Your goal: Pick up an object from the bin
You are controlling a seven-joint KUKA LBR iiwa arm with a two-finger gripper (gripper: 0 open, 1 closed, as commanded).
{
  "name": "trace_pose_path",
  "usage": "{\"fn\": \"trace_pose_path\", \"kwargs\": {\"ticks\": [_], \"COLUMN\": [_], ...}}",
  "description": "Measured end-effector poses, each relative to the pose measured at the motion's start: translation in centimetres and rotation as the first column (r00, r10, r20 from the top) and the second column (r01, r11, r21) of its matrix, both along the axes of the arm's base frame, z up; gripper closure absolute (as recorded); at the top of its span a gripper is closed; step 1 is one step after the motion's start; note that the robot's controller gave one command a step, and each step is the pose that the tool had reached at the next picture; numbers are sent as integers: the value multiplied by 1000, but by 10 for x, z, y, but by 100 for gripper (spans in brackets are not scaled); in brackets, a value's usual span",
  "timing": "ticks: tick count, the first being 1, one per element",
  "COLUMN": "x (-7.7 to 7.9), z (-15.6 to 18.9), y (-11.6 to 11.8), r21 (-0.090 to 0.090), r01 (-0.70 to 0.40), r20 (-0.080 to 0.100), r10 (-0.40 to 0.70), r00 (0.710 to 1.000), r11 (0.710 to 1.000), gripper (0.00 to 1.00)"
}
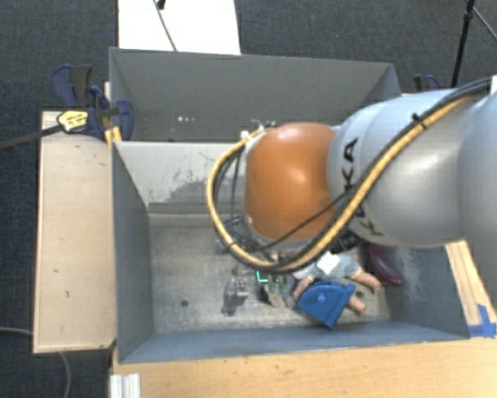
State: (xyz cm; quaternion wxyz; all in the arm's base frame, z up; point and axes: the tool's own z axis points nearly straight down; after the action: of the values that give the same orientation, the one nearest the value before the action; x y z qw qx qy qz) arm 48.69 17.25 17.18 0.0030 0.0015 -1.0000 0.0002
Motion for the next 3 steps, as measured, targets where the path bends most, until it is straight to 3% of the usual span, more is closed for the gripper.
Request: {"fn": "trace_pose_path", "kwargs": {"ticks": [1, 2, 3], "x": [2, 13, 44], "z": [4, -34, -45], "y": [-1, -35, -79], "r21": [2, 4, 1], "r01": [5, -220, -268], "r20": [8, 18, 8], "r10": [-5, 220, 268], "r00": [1000, 975, 963], "r11": [1000, 976, 964], "gripper": [0, 0, 0]}}
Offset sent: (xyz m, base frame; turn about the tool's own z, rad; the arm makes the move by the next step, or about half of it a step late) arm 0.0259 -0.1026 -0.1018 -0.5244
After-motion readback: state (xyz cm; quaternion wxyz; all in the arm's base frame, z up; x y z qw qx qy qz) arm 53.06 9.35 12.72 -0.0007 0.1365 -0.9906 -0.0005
